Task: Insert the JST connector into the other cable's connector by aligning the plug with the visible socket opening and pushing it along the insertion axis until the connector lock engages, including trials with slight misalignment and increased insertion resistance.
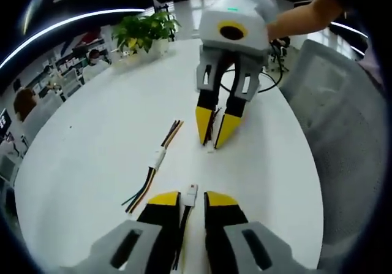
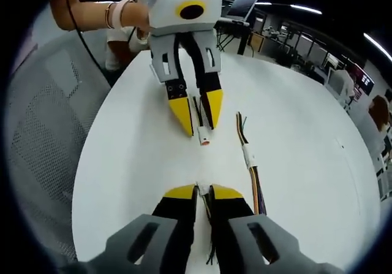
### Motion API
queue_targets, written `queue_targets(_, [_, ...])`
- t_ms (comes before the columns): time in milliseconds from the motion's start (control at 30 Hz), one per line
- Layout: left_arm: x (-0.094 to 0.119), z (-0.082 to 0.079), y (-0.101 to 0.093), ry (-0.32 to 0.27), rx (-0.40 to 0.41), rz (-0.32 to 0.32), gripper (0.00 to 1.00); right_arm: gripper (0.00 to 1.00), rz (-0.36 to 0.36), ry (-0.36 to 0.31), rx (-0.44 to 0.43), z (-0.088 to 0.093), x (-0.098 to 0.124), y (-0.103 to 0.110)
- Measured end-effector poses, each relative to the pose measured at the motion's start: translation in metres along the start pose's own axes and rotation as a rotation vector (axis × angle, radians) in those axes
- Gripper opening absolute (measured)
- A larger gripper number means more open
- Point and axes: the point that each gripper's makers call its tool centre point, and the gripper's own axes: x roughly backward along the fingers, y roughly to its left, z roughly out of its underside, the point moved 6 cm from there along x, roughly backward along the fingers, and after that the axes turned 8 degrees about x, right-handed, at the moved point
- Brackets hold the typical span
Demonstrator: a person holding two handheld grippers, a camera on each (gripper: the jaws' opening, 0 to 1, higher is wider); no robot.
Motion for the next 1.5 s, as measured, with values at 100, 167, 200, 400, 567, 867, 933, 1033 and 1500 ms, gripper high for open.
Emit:
queue_targets(100, [-0.001,0.001,-0.002,0.008,-0.010,0.011,0.09,0.06,0.001,0.002,-0.001,0.001,0.001,0.000])
queue_targets(167, [-0.002,0.001,-0.003,0.007,-0.013,0.011,0.09,0.07,-0.001,0.000,-0.006,0.002,0.002,0.000])
queue_targets(200, [-0.002,0.001,-0.003,0.007,-0.014,0.009,0.08,0.07,0.000,0.002,-0.006,0.003,0.002,0.000])
queue_targets(400, [-0.004,0.003,0.001,0.006,-0.013,-0.005,0.08,0.04,-0.001,-0.018,-0.016,0.004,0.002,0.002])
queue_targets(567, [-0.004,0.005,0.005,-0.002,0.002,-0.010,0.08,0.04,-0.004,-0.049,-0.072,0.006,0.002,0.002])
queue_targets(867, [-0.005,0.006,0.000,-0.012,-0.027,-0.003,0.00,0.04,-0.010,-0.050,-0.077,0.005,0.001,0.002])
queue_targets(933, [-0.005,0.005,0.000,-0.016,-0.024,-0.002,0.00,0.04,-0.007,-0.050,-0.090,0.005,0.001,0.002])
queue_targets(1033, [-0.006,0.005,0.000,-0.018,-0.040,0.008,0.00,0.04,-0.012,-0.046,-0.091,0.004,0.001,0.003])
queue_targets(1500, [-0.010,-0.001,-0.005,0.005,-0.077,0.047,0.00,0.03,-0.028,-0.020,-0.092,0.003,0.003,0.002])
